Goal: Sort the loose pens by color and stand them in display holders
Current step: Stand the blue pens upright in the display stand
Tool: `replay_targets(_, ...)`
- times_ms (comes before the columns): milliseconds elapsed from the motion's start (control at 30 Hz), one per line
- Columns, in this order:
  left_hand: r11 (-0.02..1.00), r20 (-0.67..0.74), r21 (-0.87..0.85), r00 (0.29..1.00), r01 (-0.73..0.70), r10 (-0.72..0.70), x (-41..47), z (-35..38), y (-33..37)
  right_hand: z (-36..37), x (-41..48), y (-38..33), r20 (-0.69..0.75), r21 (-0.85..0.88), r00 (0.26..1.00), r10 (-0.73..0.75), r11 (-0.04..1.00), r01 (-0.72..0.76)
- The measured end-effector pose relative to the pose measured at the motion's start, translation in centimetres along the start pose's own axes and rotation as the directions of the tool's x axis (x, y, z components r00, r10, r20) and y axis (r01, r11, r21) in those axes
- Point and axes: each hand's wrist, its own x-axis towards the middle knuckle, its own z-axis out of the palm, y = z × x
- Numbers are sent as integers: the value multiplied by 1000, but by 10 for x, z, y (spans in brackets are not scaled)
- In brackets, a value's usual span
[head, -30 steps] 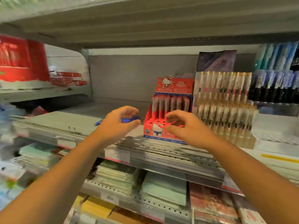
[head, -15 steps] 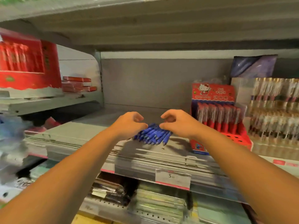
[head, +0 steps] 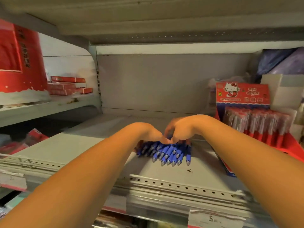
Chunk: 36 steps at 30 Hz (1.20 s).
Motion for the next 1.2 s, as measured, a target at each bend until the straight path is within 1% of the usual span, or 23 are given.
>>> replay_targets(67, 999, 48, 23, 998, 39, -40, 9, -6, 1, -3, 10, 1, 12, 22, 1000, 21, 1000, -22)
replay_targets(167, 998, 73, 22, 995, 63, -65, 21, -12, 0, -2, 21, 2, 5, 56, 999, 32, 998, -33)
replay_targets(267, 998, 87, 17, 994, 64, -65, 28, -16, -2, 6, 29, -2, 1, 3, 1000, 13, 1000, -13)
replay_targets(400, 996, 110, 90, 994, -9, -1, 24, -14, -1, 8, 31, -12, 1, -15, 998, 59, 998, -59)
replay_targets(567, 958, 152, 202, 973, -202, 173, 17, -11, 1, 11, 23, -20, -8, -17, 990, 137, 990, -138)
replay_targets(633, 944, 179, 221, 962, -245, 208, 19, -11, 0, 14, 24, -22, -22, -13, 986, 168, 986, -169)
replay_targets(700, 935, 216, 226, 950, -272, 224, 27, -7, -2, 18, 25, -21, -31, -16, 981, 190, 981, -191)
replay_targets(867, 897, 214, 271, 931, -349, 297, 43, -3, 2, 26, 27, -12, -130, 30, 966, 223, 975, -221)
replay_targets(933, 894, 218, 281, 931, -348, 294, 41, -4, 5, 28, 29, -9, -113, 20, 967, 230, 973, -229)
replay_targets(1033, 904, 243, 285, 937, -317, 252, 40, -6, 6, 28, 32, -3, -108, 3, 963, 247, 969, -248)
replay_targets(1100, 883, 208, 348, 944, -316, 256, 41, -5, 6, 29, 33, 0, -110, -11, 961, 253, 967, -256)
replay_targets(1200, 815, 85, 483, 944, -320, 320, 43, -2, 8, 30, 33, 2, -86, -12, 960, 268, 963, -270)
